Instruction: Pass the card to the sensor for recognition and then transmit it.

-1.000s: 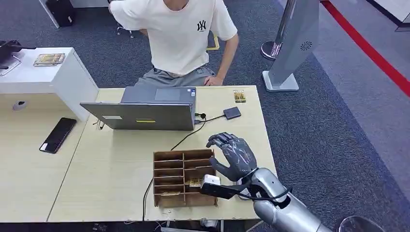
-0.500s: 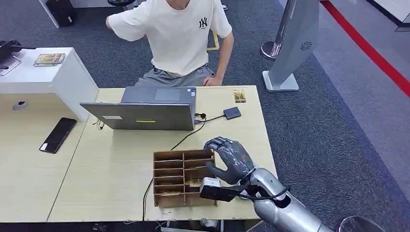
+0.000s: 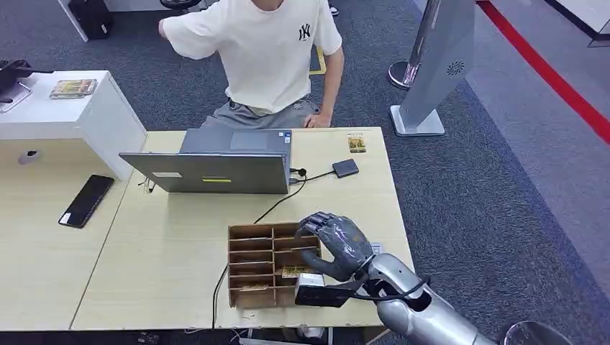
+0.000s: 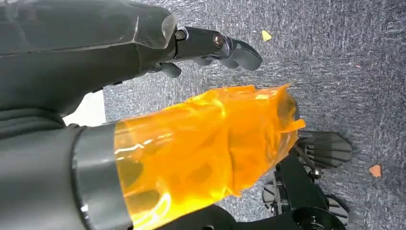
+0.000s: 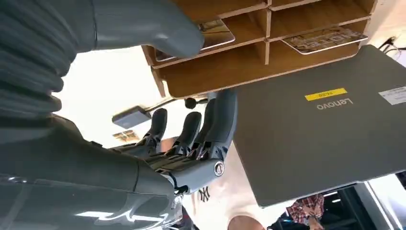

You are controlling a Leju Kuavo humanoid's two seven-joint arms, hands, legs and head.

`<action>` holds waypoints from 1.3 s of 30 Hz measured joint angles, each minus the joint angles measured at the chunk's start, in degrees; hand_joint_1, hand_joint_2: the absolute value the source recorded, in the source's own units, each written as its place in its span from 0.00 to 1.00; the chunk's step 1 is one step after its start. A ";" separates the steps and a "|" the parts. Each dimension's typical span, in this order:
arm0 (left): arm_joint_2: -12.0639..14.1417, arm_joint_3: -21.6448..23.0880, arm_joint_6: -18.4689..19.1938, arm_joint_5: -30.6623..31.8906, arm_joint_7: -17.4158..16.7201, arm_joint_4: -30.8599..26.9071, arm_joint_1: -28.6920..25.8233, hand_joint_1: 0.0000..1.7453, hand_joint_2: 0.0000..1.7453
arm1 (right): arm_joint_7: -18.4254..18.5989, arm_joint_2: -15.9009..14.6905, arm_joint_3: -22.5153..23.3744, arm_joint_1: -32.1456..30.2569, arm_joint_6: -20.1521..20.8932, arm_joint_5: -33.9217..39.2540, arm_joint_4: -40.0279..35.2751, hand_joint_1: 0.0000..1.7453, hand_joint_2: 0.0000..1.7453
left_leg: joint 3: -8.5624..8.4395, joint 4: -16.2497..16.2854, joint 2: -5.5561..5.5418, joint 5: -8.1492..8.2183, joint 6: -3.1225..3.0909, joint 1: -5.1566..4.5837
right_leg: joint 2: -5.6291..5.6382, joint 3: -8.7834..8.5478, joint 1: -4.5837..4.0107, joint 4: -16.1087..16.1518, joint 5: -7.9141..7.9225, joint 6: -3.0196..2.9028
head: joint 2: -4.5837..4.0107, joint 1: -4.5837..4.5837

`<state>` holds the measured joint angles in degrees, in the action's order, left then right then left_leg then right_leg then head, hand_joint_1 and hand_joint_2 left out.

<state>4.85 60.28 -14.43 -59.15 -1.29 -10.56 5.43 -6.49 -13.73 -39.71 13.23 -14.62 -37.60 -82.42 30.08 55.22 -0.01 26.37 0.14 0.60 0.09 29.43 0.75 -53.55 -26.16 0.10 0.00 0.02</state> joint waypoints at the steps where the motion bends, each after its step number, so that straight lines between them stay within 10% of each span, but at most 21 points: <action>1: 0.00 -0.02 0.00 0.00 -0.02 0.00 0.00 0.00 0.00 | 0.09 0.00 -0.09 0.13 0.00 0.16 0.11 0.41 1.00 | 0.00 0.00 0.00 0.00 0.00 0.00 | 0.00 0.00 0.00 0.00 0.00 0.00 | 0.00 0.00; 39: 0.00 -1.01 0.02 0.37 -0.63 0.00 0.01 0.00 0.00 | 2.56 0.00 -0.50 1.42 0.00 -0.65 5.29 0.50 1.00 | 0.00 0.00 0.00 0.00 0.00 0.00 | 0.00 0.00 0.00 0.00 0.00 0.00 | 0.00 0.00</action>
<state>4.85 59.28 -14.40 -58.77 -1.92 -10.56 5.44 -3.93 -13.73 -40.22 14.65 -14.62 -38.25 -77.13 30.08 55.22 -0.01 26.37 0.14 0.60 0.09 29.43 0.75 -53.55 -26.15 0.10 0.00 0.02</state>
